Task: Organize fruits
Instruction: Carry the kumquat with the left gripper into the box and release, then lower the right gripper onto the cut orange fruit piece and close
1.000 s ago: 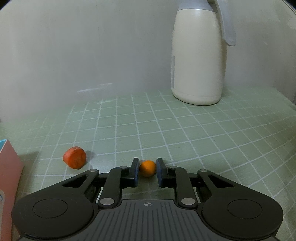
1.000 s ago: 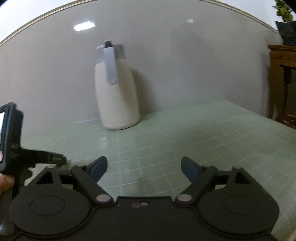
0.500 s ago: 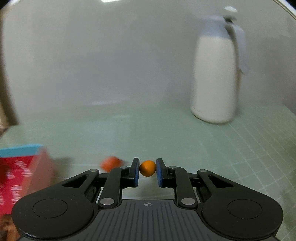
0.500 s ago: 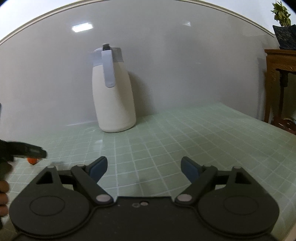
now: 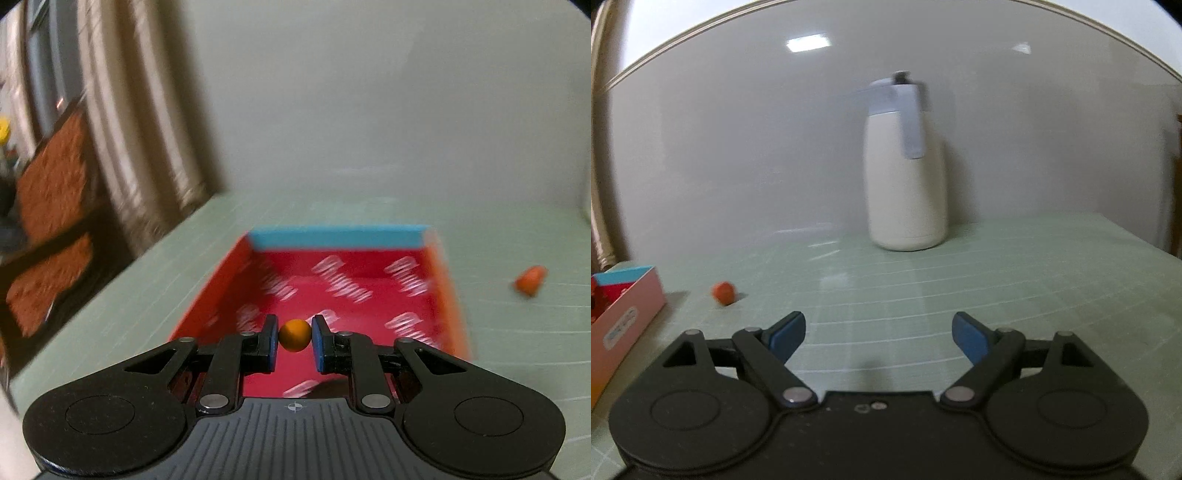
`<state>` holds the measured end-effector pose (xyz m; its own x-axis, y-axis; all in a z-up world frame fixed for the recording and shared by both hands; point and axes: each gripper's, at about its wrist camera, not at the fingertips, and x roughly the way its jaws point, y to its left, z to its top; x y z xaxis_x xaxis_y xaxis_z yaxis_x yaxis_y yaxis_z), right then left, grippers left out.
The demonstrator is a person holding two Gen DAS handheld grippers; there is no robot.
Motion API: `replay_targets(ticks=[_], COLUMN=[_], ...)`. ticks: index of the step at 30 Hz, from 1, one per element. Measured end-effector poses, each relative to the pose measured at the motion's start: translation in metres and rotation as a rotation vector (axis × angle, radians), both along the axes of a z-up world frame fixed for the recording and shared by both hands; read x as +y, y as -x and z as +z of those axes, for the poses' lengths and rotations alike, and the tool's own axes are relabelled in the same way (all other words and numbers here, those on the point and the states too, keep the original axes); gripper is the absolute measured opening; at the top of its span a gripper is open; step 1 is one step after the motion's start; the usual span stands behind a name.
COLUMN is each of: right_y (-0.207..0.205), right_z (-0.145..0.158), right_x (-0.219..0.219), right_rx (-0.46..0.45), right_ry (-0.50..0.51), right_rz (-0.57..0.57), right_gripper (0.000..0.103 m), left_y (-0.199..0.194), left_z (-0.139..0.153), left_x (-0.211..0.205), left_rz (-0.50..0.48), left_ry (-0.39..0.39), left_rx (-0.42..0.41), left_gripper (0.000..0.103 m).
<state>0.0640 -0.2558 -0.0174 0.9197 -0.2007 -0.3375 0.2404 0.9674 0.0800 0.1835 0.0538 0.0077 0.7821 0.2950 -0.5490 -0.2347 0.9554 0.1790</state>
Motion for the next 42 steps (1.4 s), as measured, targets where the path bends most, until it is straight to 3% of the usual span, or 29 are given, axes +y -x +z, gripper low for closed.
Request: replay_targets(ticks=[6, 12, 13, 14, 16, 18, 19, 26, 29, 33, 35, 42], right_y=[-0.01, -0.021, -0.022, -0.023, -0.025, -0.027, -0.029, -0.045, -0.059, -0.089, -0.106, -0.155], right_z=[0.001, 0.0, 0.0, 0.001, 0.001, 0.003, 0.003, 0.004, 0.007, 0.009, 0.009, 0.001], right_x=[0.021, 0.041, 0.044, 0.047, 0.052, 0.057, 0.059, 0.074, 0.077, 0.08, 0.083, 0.097], right_rx=[-0.004, 0.0, 0.001, 0.001, 0.002, -0.001, -0.001, 0.029, 0.049, 0.09, 0.115, 0.199], right_ry=[0.018, 0.025, 0.026, 0.027, 0.029, 0.031, 0.034, 0.043, 0.033, -0.004, -0.027, -0.064], right_rz=[0.033, 0.089, 0.101, 0.11, 0.135, 0.153, 0.16, 0.213, 0.228, 0.249, 0.265, 0.28], right_gripper=[0.086, 0.086, 0.086, 0.087, 0.087, 0.087, 0.087, 0.086, 0.086, 0.082, 0.079, 0.075], left_y=[-0.005, -0.003, -0.002, 0.0, 0.007, 0.013, 0.017, 0.049, 0.061, 0.073, 0.076, 0.081], left_z=[-0.004, -0.009, -0.01, -0.011, -0.011, -0.009, -0.007, 0.007, 0.009, 0.011, 0.01, 0.008], left_x=[0.017, 0.024, 0.026, 0.028, 0.031, 0.028, 0.028, 0.039, 0.044, 0.051, 0.056, 0.086], left_rz=[0.061, 0.06, 0.064, 0.068, 0.046, 0.045, 0.05, 0.023, 0.045, 0.076, 0.105, 0.18], left_ry=[0.059, 0.117, 0.125, 0.132, 0.153, 0.124, 0.106, 0.136, 0.116, 0.073, 0.063, 0.088], left_rx=[0.035, 0.069, 0.069, 0.069, 0.051, 0.029, 0.014, -0.094, -0.144, -0.225, -0.237, -0.246], left_gripper=[0.019, 0.02, 0.025, 0.04, 0.042, 0.051, 0.065, 0.067, 0.079, 0.082, 0.088, 0.09])
